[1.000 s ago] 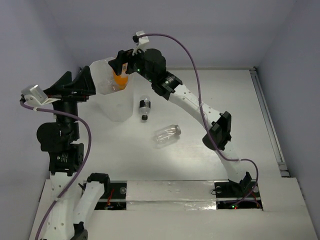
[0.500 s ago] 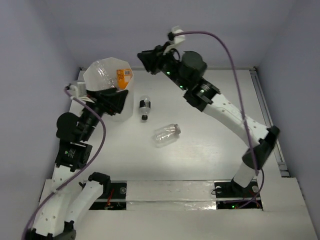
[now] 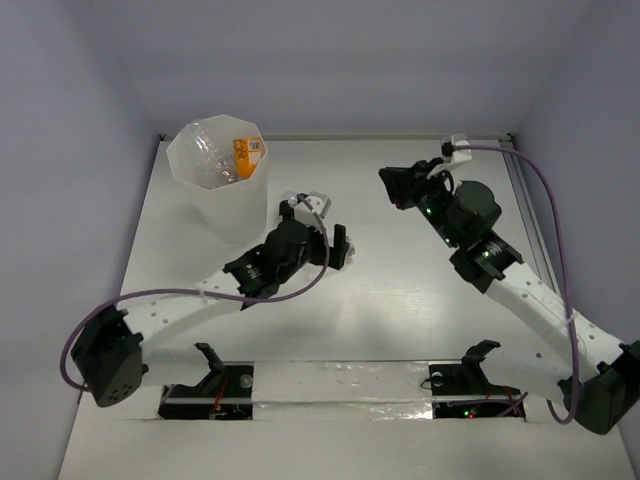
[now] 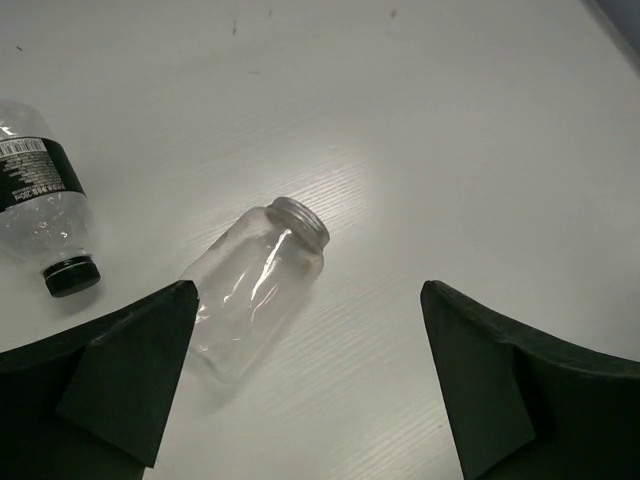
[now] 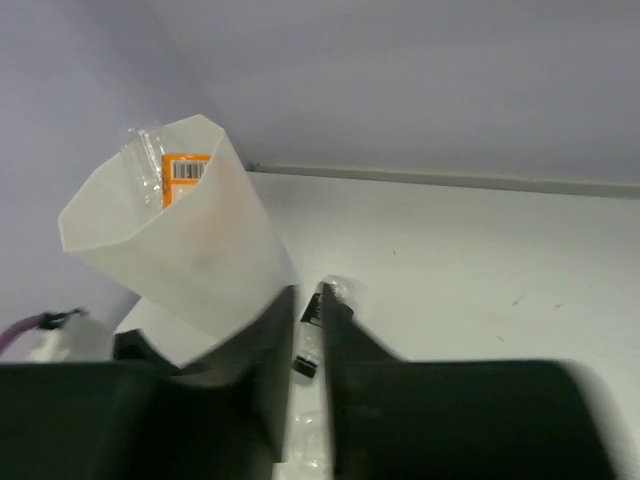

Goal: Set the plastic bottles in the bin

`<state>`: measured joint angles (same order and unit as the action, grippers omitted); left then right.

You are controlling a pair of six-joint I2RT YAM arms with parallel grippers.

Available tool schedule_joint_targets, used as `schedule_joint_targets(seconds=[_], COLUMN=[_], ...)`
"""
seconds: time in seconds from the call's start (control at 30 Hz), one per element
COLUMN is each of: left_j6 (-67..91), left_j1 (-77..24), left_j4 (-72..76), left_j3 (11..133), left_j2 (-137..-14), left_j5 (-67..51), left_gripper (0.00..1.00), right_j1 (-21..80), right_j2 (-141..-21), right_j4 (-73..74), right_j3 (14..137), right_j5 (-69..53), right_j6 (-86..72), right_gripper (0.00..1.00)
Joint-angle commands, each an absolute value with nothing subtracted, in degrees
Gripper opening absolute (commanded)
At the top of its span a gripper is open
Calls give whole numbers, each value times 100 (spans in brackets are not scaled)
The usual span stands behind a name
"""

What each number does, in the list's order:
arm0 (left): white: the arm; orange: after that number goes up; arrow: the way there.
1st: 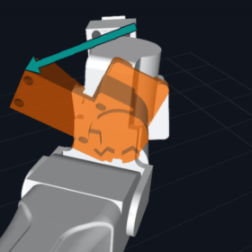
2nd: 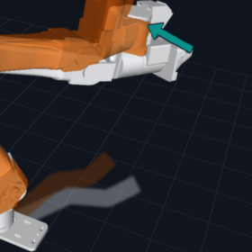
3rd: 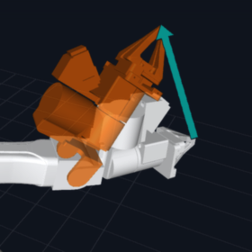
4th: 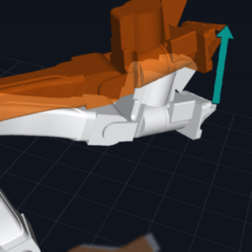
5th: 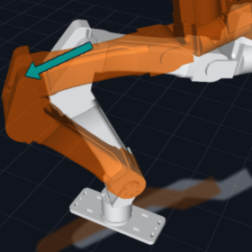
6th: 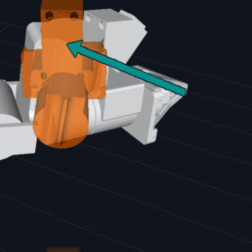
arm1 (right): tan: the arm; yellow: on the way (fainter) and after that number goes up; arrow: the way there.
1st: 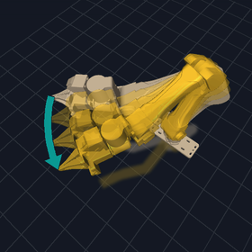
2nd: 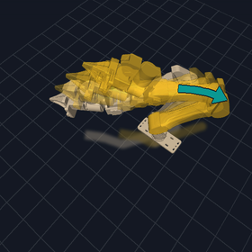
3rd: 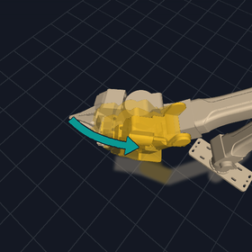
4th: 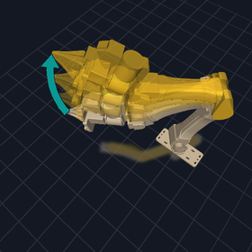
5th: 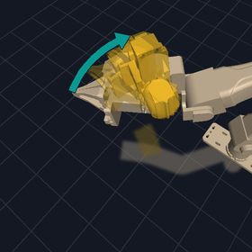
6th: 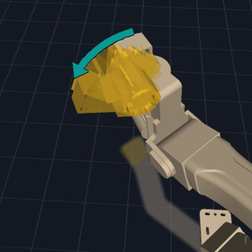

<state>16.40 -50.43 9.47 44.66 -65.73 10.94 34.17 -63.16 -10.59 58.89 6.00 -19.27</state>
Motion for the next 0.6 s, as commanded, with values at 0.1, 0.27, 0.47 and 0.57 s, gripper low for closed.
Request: schedule_joint_targets(seconds=[0.1, 0.27, 0.47, 0.57], left_j6=[511, 194, -254, -229], left_j1=[-5168, -5221, -5221, -5221], left_j4=[1406, 1503, 1433, 1406], left_j3=[4974, 5054, 5291, 5335], left_j2=[-7749, -8252, -9087, -9535], left_j5=[1222, 1441, 1504, 1214], left_gripper=[97, 99, 99, 99], right_j1=[3235, 3182, 3182, 3182], right_j2=[-5423, -5019, -4641, -4405], right_j4=[-1037, -792, -423, -247], right_j3=[5107, 4817, 4781, 4773], right_j5=[931, 1046, 1002, 1072], right_j6=[-2241, -2382, -2461, -2461], right_gripper=[68, 91, 100, 100])
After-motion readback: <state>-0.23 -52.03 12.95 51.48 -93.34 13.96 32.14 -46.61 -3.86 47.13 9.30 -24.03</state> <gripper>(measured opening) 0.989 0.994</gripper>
